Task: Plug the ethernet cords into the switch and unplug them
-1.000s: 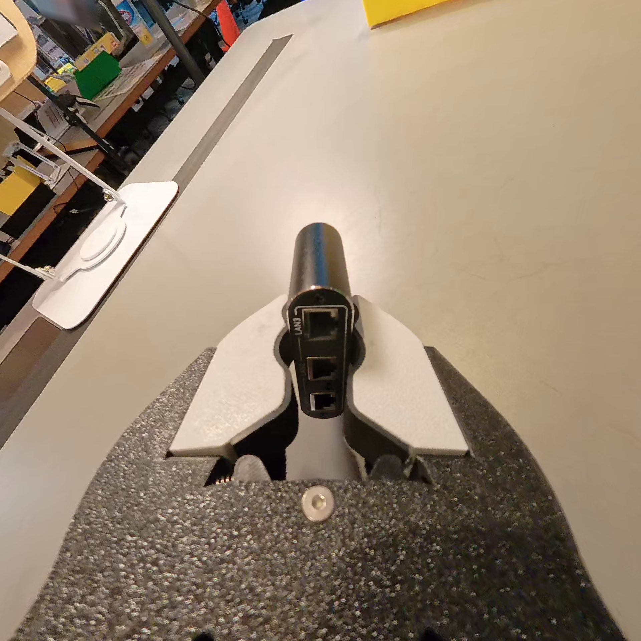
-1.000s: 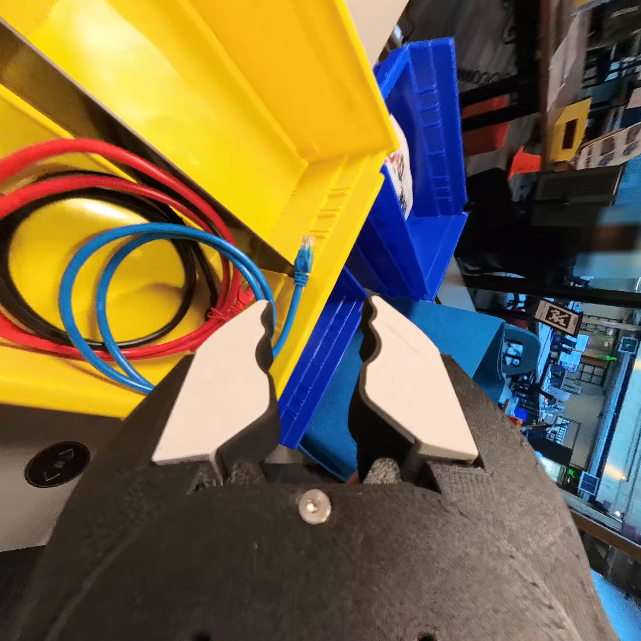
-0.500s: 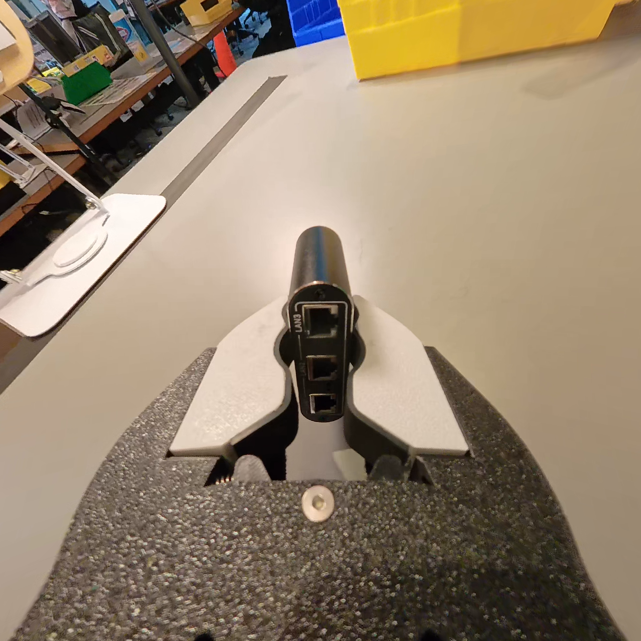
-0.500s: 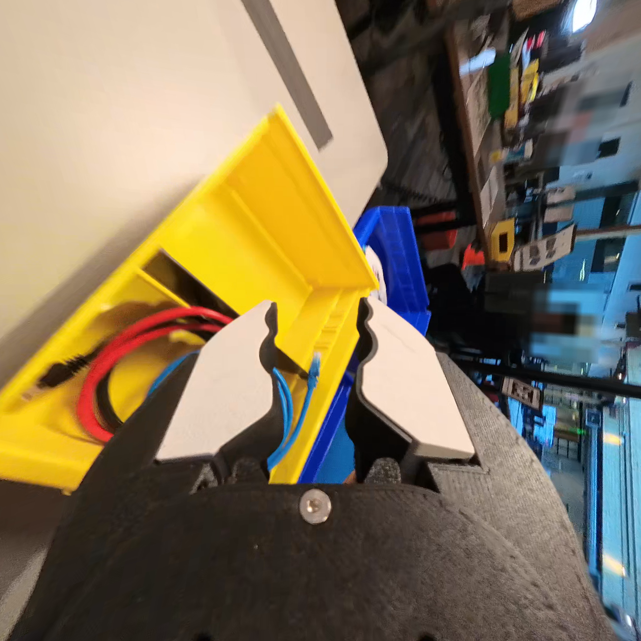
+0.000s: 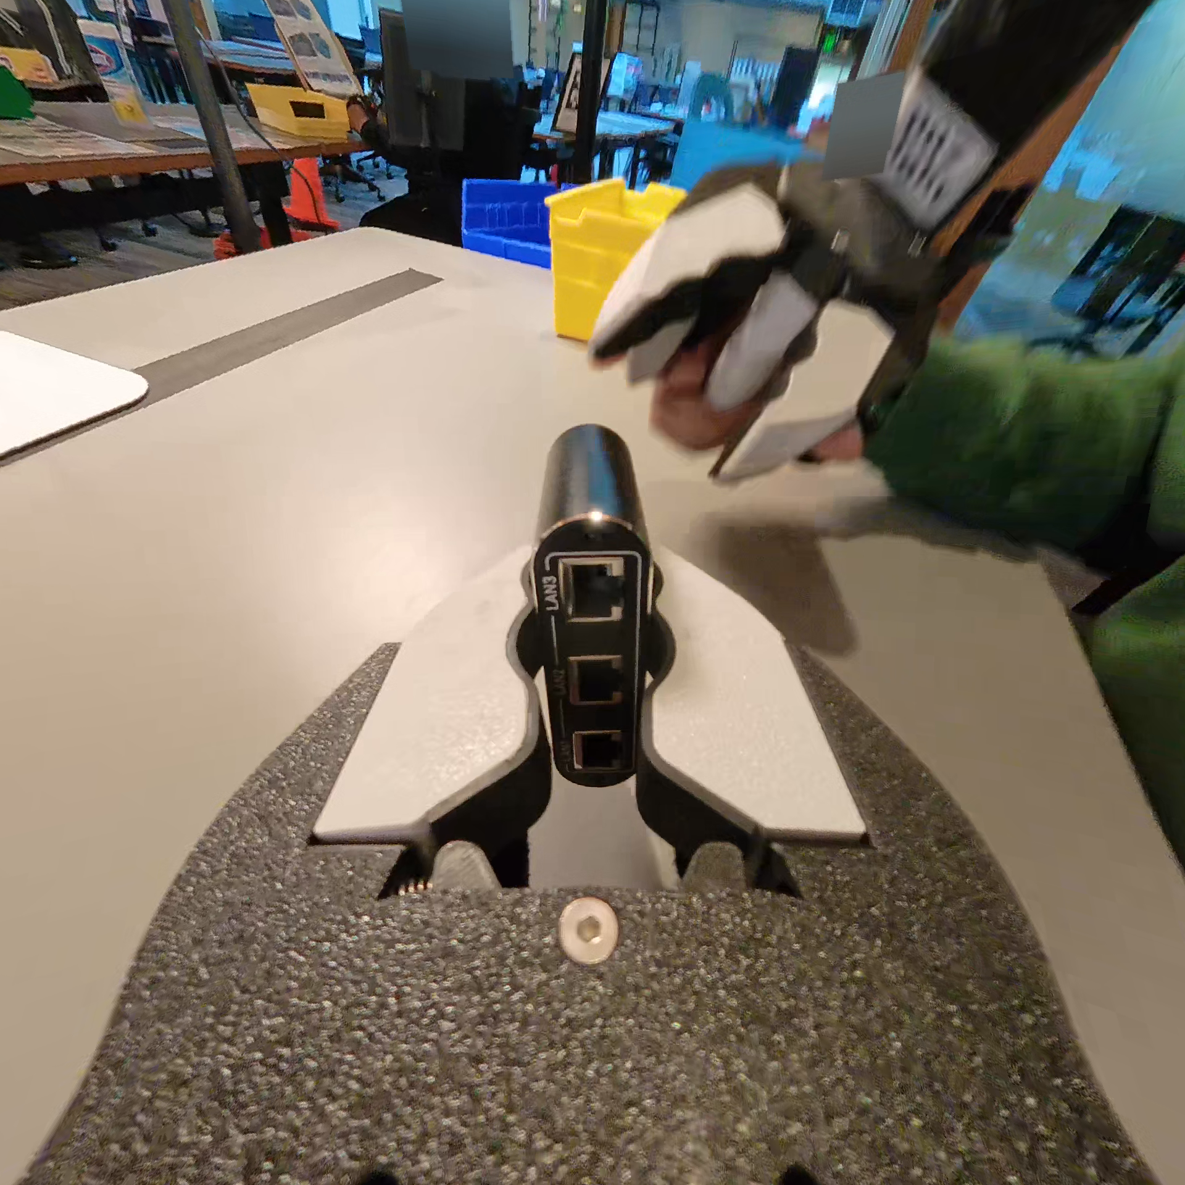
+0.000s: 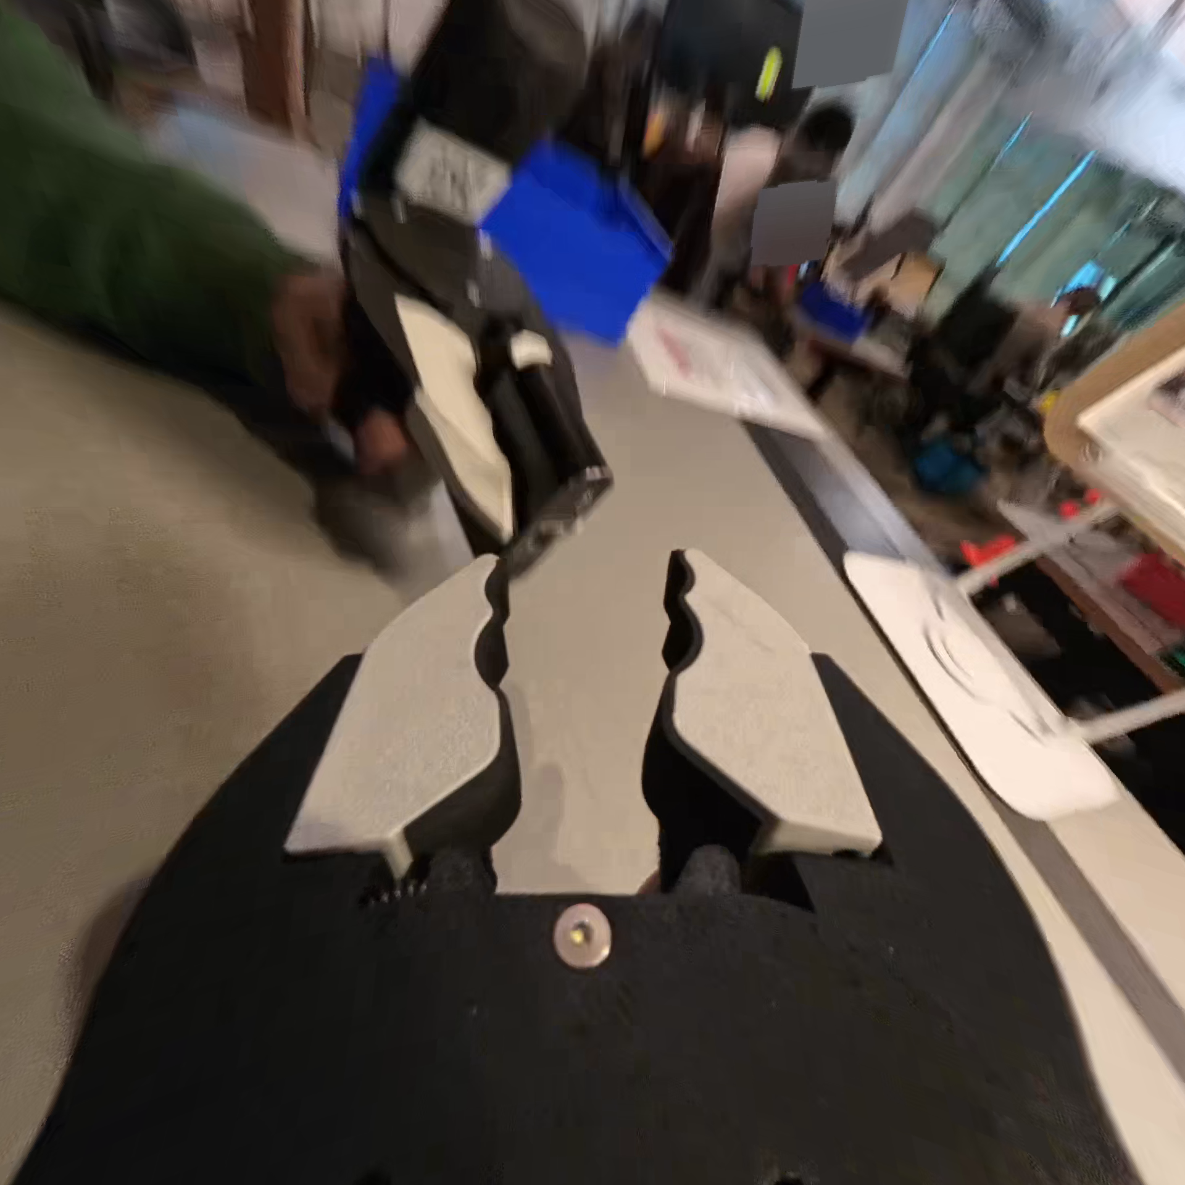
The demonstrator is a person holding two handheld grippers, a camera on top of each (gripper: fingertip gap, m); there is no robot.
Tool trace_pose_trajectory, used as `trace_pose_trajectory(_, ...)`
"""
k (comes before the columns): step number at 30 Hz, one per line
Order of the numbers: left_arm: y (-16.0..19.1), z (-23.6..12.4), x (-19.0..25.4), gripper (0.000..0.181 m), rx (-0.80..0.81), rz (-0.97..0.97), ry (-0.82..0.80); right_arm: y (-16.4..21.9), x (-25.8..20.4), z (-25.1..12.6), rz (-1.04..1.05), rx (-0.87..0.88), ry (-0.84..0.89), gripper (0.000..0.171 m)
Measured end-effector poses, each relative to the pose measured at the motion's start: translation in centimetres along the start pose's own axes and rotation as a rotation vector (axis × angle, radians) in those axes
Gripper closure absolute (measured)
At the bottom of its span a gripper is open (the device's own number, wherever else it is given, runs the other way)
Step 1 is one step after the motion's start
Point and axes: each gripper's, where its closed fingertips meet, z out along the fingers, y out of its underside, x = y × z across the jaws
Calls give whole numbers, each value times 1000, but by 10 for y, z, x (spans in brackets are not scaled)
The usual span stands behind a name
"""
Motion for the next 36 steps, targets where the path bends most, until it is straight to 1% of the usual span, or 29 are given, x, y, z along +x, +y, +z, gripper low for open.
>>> trace_pose_trajectory(1, -2, -2, -1, 155, 22, -32, 10, -9, -2, 13, 44, 119, 18, 124)
trace_pose_trajectory(2, -4, -3, -2, 155, 39, -64, 20, -17, -4, 22, 83, 200, 25, 124)
trace_pose_trajectory(4, -7, -6, -3, 155, 62, -131, 50, -28, -14, 35, 80, 255, -13, 122)
trace_pose_trajectory(6, -6, -7, -8, 155, 64, -157, 37, -26, -15, 45, 79, 244, -19, 117)
trace_pose_trajectory(7, -4, -7, -11, 155, 50, -139, 19, -24, -14, 49, 127, 240, -40, 117)
trace_pose_trajectory(9, -2, -8, -14, 155, 22, -44, -23, -17, -4, 54, 219, 231, -32, 117)
trace_pose_trajectory(11, 0, -8, -16, 154, -2, 14, -49, -9, 3, 55, 248, 198, -15, 117)
trace_pose_trajectory(12, 0, -8, -16, 155, 3, 9, -47, -6, 6, 53, 263, 188, -6, 117)
trace_pose_trajectory(14, -4, -9, -14, 155, 38, -52, -12, -3, 11, 49, 304, 189, 15, 120)
trace_pose_trajectory(17, -9, -10, -15, 155, 92, -171, 38, 1, 12, 44, 304, 167, 38, 126)
trace_pose_trajectory(21, -15, -15, -23, 155, 165, -281, 71, 11, 5, 45, 282, 78, 30, 126)
trace_pose_trajectory(25, -20, -19, -24, 154, 213, -320, 107, 12, -2, 48, 325, 53, -10, 126)
trace_pose_trajectory(32, -32, -20, -7, 155, 298, -262, 184, 5, -28, 58, 484, 37, -188, 126)
trace_pose_trajectory(34, -34, -19, -3, 155, 310, -244, 197, -1, -32, 61, 528, 61, -209, 129)
trace_pose_trajectory(36, -36, -20, 1, 154, 322, -221, 208, -4, -32, 63, 575, 77, -210, 138)
